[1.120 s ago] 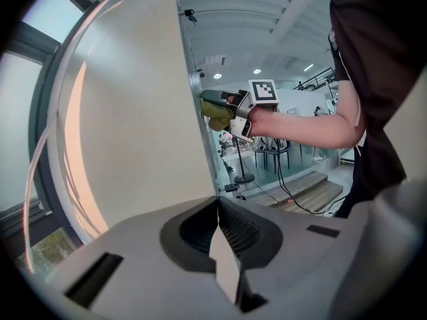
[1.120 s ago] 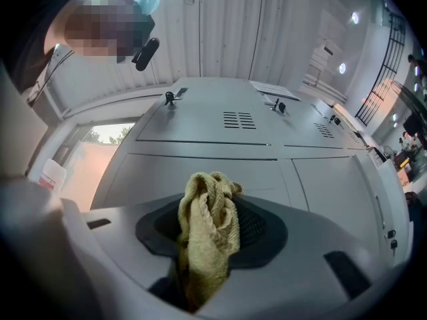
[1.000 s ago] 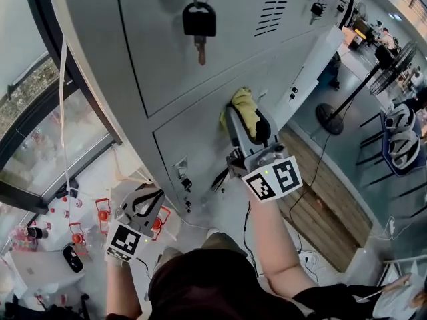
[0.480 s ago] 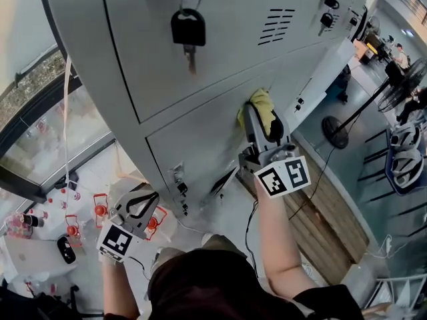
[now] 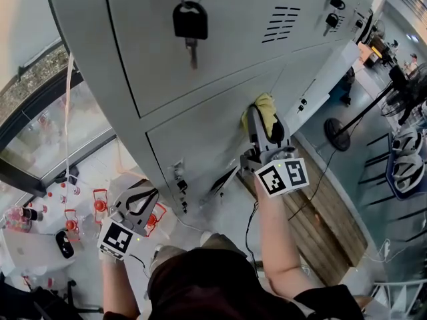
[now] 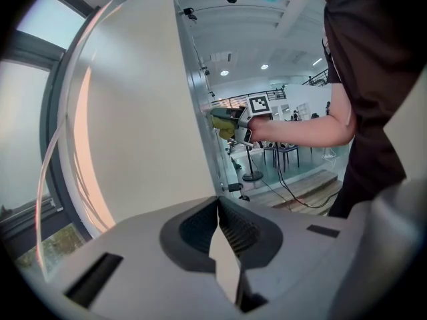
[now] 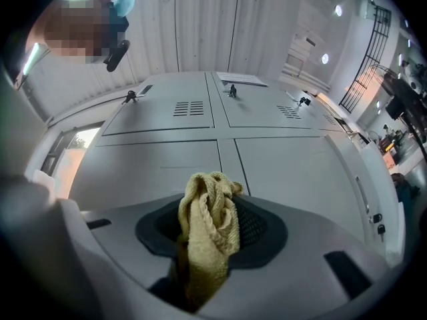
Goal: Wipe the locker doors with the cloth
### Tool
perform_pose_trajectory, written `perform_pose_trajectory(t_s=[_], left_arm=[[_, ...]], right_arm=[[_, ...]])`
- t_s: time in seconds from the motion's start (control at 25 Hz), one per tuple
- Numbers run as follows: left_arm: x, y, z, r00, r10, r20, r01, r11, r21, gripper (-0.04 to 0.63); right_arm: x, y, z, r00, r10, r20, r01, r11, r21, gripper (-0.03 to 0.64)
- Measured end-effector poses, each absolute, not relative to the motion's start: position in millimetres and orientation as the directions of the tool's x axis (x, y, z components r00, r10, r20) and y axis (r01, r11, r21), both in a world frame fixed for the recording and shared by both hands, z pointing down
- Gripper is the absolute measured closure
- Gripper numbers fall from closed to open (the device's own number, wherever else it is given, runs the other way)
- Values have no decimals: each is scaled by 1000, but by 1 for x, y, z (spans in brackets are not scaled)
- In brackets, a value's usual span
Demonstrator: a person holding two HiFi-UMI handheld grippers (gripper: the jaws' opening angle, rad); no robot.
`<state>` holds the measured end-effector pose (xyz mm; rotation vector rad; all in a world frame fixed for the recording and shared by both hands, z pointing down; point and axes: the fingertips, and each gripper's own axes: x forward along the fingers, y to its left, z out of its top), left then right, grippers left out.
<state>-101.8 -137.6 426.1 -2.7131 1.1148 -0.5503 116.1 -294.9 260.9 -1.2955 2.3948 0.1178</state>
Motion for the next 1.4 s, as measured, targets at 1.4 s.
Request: perform_pose_trajectory(t_s=[1.4], left_arm=[[-103,-136,426,766,-580,277,-518,-812,-267,584]], right_arm=[[-34,-177,286,-570,-765,-299,-777,620,-105,456]])
